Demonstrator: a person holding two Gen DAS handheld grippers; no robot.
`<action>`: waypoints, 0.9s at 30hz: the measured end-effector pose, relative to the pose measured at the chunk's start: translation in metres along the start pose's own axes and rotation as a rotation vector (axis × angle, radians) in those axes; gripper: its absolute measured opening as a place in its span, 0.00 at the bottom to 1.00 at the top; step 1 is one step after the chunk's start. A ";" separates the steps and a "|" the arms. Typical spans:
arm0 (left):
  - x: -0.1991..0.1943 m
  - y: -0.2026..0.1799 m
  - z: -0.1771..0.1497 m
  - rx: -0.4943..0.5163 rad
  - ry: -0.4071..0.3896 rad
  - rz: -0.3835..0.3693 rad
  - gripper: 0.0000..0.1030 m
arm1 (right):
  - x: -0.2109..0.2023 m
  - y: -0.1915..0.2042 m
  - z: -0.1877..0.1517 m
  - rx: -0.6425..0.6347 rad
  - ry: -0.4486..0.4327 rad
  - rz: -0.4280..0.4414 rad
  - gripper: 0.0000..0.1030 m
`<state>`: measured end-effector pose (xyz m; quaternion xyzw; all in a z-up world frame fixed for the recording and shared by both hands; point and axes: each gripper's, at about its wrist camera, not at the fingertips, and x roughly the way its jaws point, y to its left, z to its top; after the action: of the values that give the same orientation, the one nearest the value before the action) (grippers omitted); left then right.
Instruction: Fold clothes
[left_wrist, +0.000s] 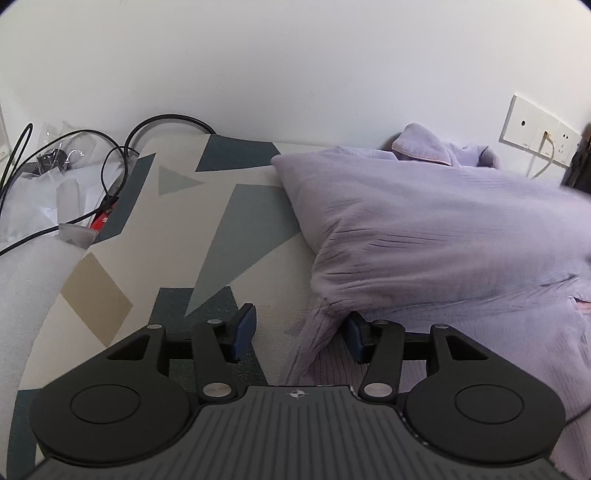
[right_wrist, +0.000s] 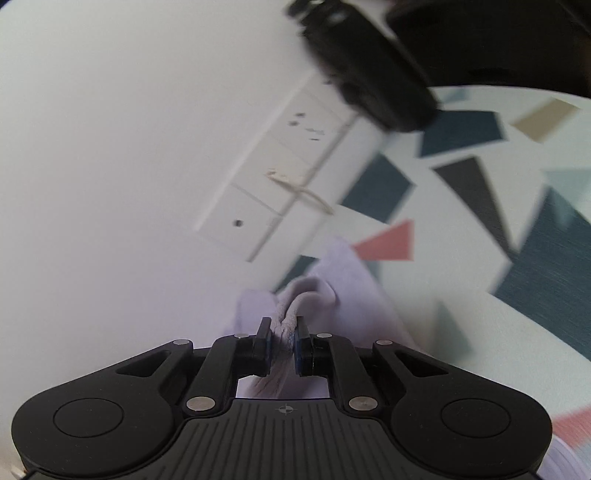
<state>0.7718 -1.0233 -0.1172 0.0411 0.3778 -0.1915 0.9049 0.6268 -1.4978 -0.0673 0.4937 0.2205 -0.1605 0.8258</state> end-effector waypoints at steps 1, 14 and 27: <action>0.000 0.000 0.000 0.003 0.000 -0.002 0.50 | 0.001 -0.010 -0.004 -0.004 0.022 -0.043 0.10; 0.000 -0.003 -0.001 0.010 -0.005 0.015 0.54 | 0.021 0.009 0.002 -0.237 0.018 -0.134 0.48; -0.001 -0.007 -0.003 0.018 -0.018 0.053 0.60 | 0.082 0.034 0.019 -0.428 0.004 -0.118 0.04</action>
<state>0.7664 -1.0285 -0.1182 0.0573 0.3670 -0.1712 0.9125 0.7170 -1.5032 -0.0770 0.2937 0.2797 -0.1569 0.9005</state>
